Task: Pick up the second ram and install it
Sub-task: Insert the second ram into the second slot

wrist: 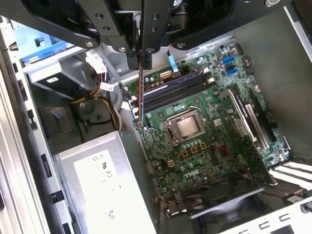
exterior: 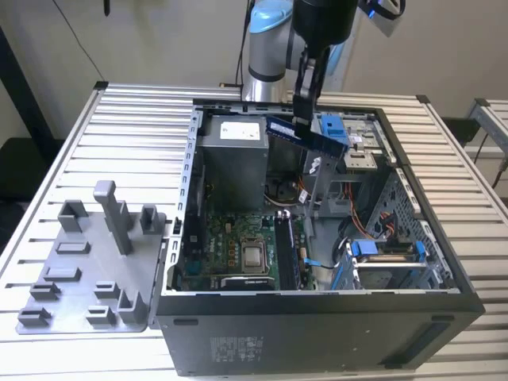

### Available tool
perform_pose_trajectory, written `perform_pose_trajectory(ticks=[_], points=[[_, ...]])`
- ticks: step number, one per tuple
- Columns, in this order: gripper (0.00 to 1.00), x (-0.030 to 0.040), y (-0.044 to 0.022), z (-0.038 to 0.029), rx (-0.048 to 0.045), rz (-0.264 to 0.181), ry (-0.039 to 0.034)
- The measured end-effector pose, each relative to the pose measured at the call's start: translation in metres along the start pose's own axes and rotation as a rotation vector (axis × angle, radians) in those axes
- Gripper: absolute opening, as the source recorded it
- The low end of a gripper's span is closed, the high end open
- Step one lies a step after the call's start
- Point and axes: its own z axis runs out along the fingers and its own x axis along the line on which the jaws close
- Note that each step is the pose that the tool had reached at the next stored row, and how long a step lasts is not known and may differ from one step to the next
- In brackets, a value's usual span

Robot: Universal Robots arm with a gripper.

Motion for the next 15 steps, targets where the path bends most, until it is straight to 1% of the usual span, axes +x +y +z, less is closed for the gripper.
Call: perform_pose_trajectory(ticks=[15], points=[[0.14,0.0001,0.0000,0.0019,0.0084,0.233,0.0011]])
